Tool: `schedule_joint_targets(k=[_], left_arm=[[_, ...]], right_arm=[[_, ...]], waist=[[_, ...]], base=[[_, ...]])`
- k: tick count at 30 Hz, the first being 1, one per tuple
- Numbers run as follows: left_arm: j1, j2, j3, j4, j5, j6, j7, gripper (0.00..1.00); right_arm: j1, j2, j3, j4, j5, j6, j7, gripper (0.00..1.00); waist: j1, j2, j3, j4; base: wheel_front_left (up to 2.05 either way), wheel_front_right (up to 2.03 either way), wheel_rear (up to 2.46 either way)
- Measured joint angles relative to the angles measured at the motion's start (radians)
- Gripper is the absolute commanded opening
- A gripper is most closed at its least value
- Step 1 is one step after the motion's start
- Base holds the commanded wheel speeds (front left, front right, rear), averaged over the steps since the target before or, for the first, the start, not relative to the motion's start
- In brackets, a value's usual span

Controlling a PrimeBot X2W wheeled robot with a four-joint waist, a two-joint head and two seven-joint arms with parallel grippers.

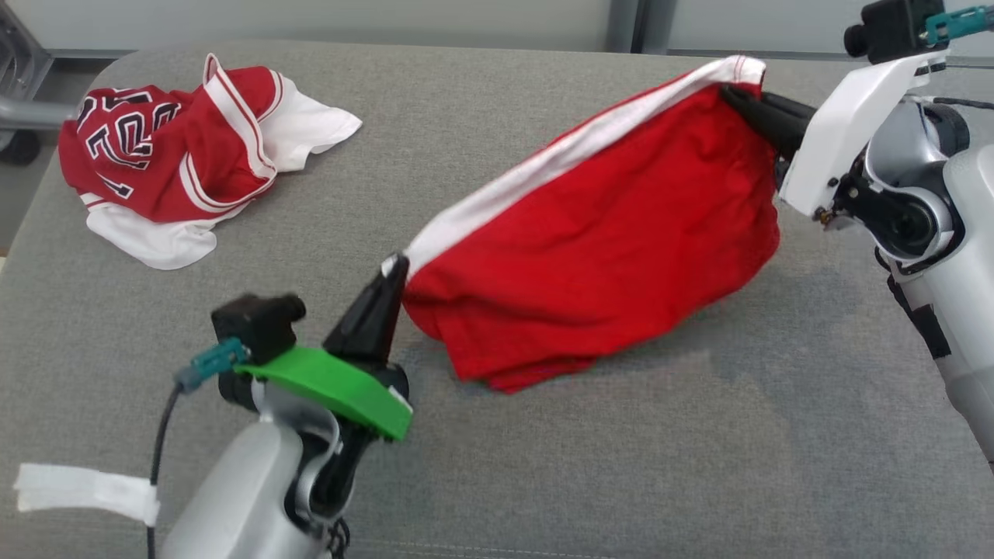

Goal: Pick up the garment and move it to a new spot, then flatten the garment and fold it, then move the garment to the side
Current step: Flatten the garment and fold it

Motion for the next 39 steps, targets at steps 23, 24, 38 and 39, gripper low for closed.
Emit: schedule_joint_targets(k=[23, 24, 38, 39], left_arm=[[-0.018, 0.009, -0.003, 0.093, 0.037, -0.005, -0.039, 0.00], [-0.018, 0.009, -0.003, 0.093, 0.037, -0.005, -0.039, 0.00], [0.261, 0.076, -0.011, 0.076, 0.008, -0.011, -0.046, 0.00], [0.272, 0.078, -0.023, 0.070, 0.008, -0.015, -0.041, 0.00]], right_arm=[[0.343, 0.078, 0.069, 0.021, -0.010, 0.000, -0.533, 0.00], [0.343, 0.078, 0.069, 0.021, -0.010, 0.000, -0.533, 0.00], [0.642, 0.037, 0.146, -0.017, 0.068, 0.000, -0.567, 0.00], [0.645, 0.031, 0.149, -0.026, 0.071, 0.000, -0.564, 0.00]], waist=[[0.0000, 0.0000, 0.008, -0.212], [0.0000, 0.0000, 0.008, -0.212], [0.0000, 0.0000, 0.022, -0.301], [0.0000, 0.0000, 0.023, -0.307]], base=[[0.00, 0.00, 0.00], [0.00, 0.00, 0.00], [0.00, 0.00, 0.00], [0.00, 0.00, 0.00]])
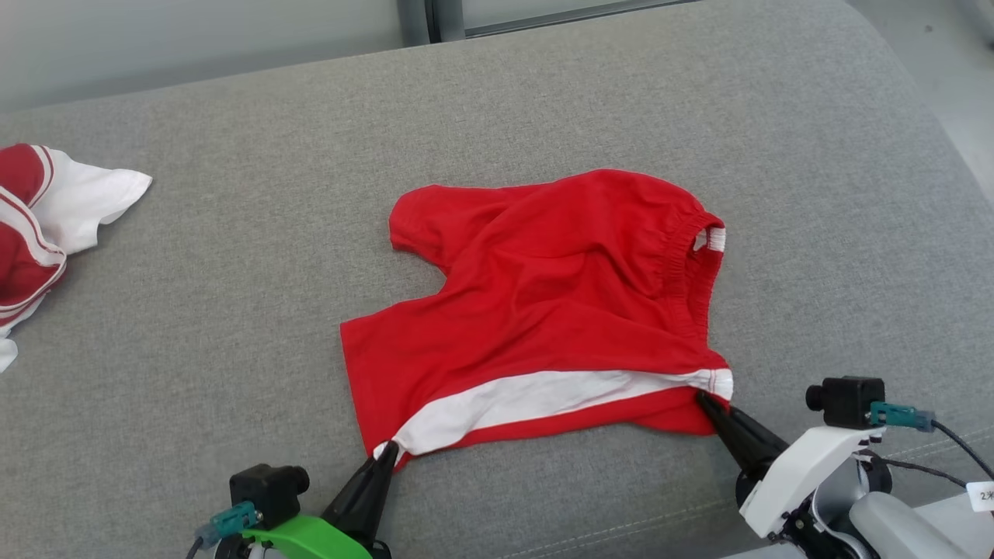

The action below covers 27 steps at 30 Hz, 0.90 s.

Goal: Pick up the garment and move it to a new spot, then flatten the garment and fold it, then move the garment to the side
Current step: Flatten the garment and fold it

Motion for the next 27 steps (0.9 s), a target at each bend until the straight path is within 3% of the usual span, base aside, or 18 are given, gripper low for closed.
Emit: schedule_joint_targets(k=[4, 7, 9, 12, 14, 16, 18, 21, 24, 27], left_arm=[[-0.022, 0.004, -0.019, -0.034, 0.007, -0.015, 0.013, 0.00], [-0.201, 0.006, -0.007, -0.053, 0.007, -0.031, 0.065, 0.00], [-0.417, 0.006, 0.046, -0.034, 0.003, -0.028, 0.121, 0.00], [-0.670, -0.008, 0.121, -0.008, 0.015, 0.004, 0.137, 0.00], [-0.829, -0.044, 0.187, -0.022, 0.014, 0.027, 0.102, 0.00], [-0.949, -0.086, 0.246, -0.052, -0.003, 0.034, 0.057, 0.00], [-0.994, -0.095, 0.260, -0.050, -0.011, 0.032, 0.030, 0.00], [-0.949, -0.081, 0.233, -0.009, -0.009, 0.013, 0.023, 0.00], [-0.821, -0.059, 0.202, 0.022, -0.009, -0.012, 0.013, 0.00], [-0.652, -0.074, 0.154, 0.055, -0.038, -0.026, 0.011, 0.00]], right_arm=[[-0.029, -0.036, -0.010, -0.022, -0.008, 0.000, -0.002, 0.00], [-0.226, -0.066, -0.004, -0.011, -0.064, 0.000, 0.044, 0.00], [-0.475, -0.077, -0.045, 0.034, -0.112, -0.001, 0.083, 0.00], [-0.731, -0.080, -0.128, 0.065, -0.177, -0.048, 0.063, 0.00], [-0.879, -0.053, -0.207, 0.052, -0.190, -0.086, -0.010, 0.00], [-0.982, -0.026, -0.240, 0.035, -0.191, -0.100, -0.074, 0.00], [-1.006, -0.005, -0.232, 0.050, -0.193, -0.097, -0.108, 0.00], [-0.927, 0.007, -0.166, 0.112, -0.193, -0.062, -0.115, 0.00], [-0.790, 0.027, -0.101, 0.180, -0.179, -0.039, -0.097, 0.00], [-0.641, 0.039, -0.059, 0.240, -0.156, -0.026, -0.073, 0.00]], waist=[[0.0000, 0.0000, 0.012, -0.004], [0.0000, 0.0000, 0.017, 0.008], [0.0000, 0.0000, 0.021, 0.015], [0.0000, 0.0000, 0.018, 0.027], [0.0000, 0.0000, 0.013, 0.037], [0.0000, 0.0000, 0.008, 0.047], [0.0000, 0.0000, 0.001, 0.055], [0.0000, 0.0000, -0.010, 0.066], [0.0000, 0.0000, -0.014, 0.073], [0.0000, 0.0000, -0.010, 0.074]], base=[[0.00, 0.00, 0.00], [0.00, 0.00, 0.00], [0.00, 0.00, 0.00], [0.00, 0.00, 0.00], [0.00, 0.00, 0.00], [0.00, 0.00, 0.00], [0.00, 0.00, 0.00], [0.00, 0.00, 0.00], [0.00, 0.00, 0.00], [0.00, 0.00, 0.00]])
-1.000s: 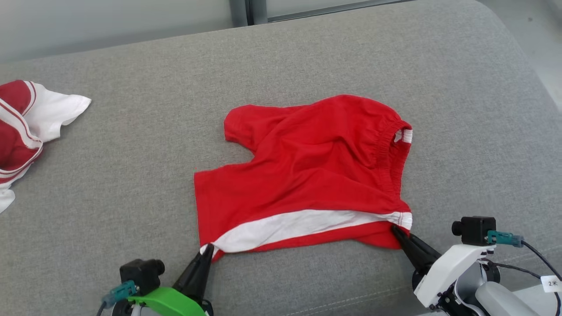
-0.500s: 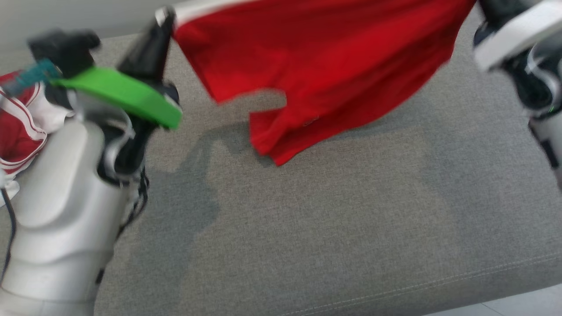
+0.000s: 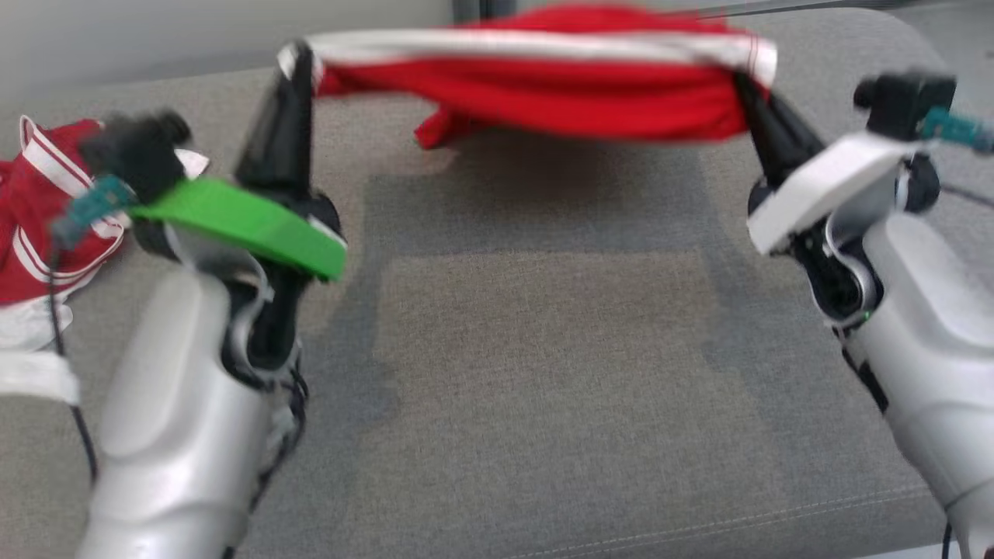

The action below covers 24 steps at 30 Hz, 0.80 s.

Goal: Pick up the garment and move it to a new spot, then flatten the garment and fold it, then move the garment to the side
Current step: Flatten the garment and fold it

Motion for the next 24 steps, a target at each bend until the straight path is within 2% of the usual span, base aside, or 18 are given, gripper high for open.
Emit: schedule_joint_targets(k=[4, 7, 13, 24], left_arm=[[0.217, -0.046, -0.077, 0.050, -0.028, -0.014, 0.000, 0.00], [0.329, -0.040, -0.100, 0.067, -0.035, -0.019, -0.023, 0.00], [0.358, -0.030, -0.069, 0.055, -0.040, -0.023, -0.078, 0.00], [0.490, -0.022, -0.040, 0.006, -0.022, -0.031, -0.098, 0.00]], right_arm=[[0.170, -0.007, 0.021, 0.086, 0.035, 0.007, 0.002, 0.00], [0.233, 0.006, 0.025, 0.111, 0.046, 0.009, -0.008, 0.00], [0.249, 0.013, 0.043, 0.087, 0.067, 0.026, -0.061, 0.00], [0.390, 0.004, 0.088, 0.019, 0.064, 0.026, -0.105, 0.00]], waist=[[0.0000, 0.0000, 0.011, 0.001], [0.0000, 0.0000, 0.012, -0.009], [-0.0001, 0.0000, 0.000, -0.027], [0.0000, 0.0000, -0.062, -0.029]], base=[[0.00, 0.00, 0.00], [0.00, 0.00, 0.00], [0.00, 0.00, 0.00], [0.00, 0.00, 0.00]])
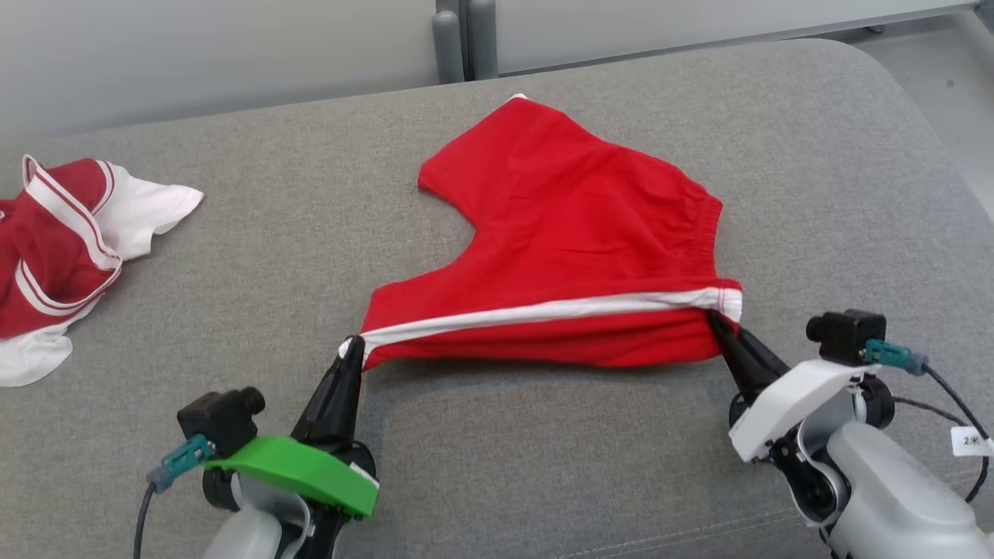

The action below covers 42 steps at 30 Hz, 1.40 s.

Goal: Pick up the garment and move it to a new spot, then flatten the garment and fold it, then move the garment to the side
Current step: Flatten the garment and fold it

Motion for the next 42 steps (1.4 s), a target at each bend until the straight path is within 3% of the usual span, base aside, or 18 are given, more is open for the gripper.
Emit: schedule_joint_targets(k=[8, 25, 35, 42], left_arm=[[0.185, 0.007, 0.024, -0.070, 0.010, 0.000, 0.000, 0.00], [0.286, 0.018, 0.043, -0.164, 0.049, -0.008, 0.000, 0.00], [0.230, 0.000, 0.097, -0.262, 0.076, -0.009, 0.000, 0.00], [0.115, -0.006, 0.200, -0.429, 0.106, -0.017, 0.000, 0.00]], right_arm=[[0.139, -0.003, 0.001, -0.053, 0.022, 0.000, -0.008, 0.00], [0.216, -0.069, 0.020, -0.113, 0.008, 0.001, -0.008, 0.00], [0.134, -0.070, -0.035, -0.215, -0.043, 0.001, -0.009, 0.00], [0.039, -0.075, -0.104, -0.357, -0.051, 0.001, -0.010, 0.00]], waist=[[0.0000, 0.0000, -0.039, -0.015], [0.0000, 0.0000, -0.057, -0.010], [0.0000, 0.0000, -0.083, -0.011], [0.0000, 0.0000, -0.117, -0.015]], base=[[0.00, 0.00, 0.00], [0.00, 0.00, 0.00], [0.00, 0.00, 0.00], [0.00, 0.00, 0.00]])
